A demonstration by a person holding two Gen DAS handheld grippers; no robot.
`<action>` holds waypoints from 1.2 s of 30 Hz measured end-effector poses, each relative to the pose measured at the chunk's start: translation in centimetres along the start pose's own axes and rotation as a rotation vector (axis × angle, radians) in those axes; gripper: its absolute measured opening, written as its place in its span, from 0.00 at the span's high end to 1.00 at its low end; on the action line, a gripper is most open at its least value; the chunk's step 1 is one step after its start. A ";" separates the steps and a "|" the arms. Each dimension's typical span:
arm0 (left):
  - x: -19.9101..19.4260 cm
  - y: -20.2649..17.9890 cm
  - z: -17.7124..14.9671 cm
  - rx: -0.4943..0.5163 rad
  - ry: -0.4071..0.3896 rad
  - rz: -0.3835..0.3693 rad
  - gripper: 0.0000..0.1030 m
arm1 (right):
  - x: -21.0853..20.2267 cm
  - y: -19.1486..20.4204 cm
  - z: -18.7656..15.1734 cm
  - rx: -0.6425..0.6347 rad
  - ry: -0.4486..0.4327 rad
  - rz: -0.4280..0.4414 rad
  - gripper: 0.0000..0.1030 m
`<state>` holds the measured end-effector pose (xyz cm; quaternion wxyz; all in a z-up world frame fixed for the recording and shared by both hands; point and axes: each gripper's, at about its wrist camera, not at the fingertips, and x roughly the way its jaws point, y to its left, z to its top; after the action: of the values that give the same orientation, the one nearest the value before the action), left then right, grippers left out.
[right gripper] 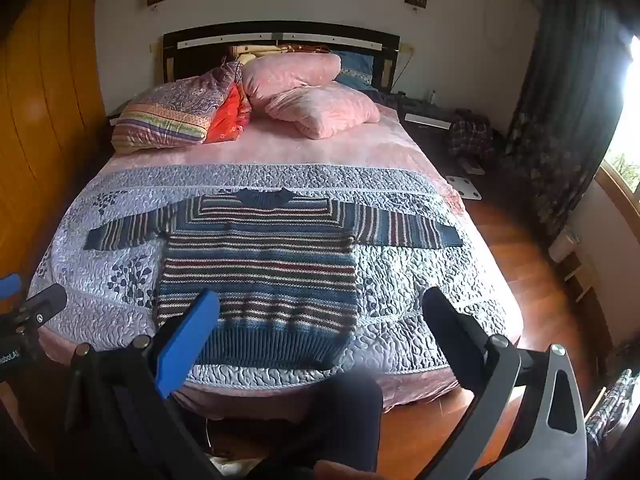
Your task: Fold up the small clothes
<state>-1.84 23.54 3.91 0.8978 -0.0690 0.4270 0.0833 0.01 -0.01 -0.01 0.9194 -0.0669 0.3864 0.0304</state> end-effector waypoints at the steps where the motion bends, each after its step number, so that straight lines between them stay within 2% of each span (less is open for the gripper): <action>1: 0.0 0.0 0.0 -0.002 -0.001 -0.003 0.04 | 0.0 0.0 0.0 0.000 0.000 0.000 0.02; 36: 0.2 -0.6 0.0 0.000 -0.006 -0.008 0.04 | 0.1 -0.4 0.5 -0.003 -0.009 -0.006 0.02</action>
<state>-1.56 22.99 3.83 0.8993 -0.0706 0.4241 0.0798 0.45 -0.30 0.29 0.9210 -0.0694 0.3822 0.0284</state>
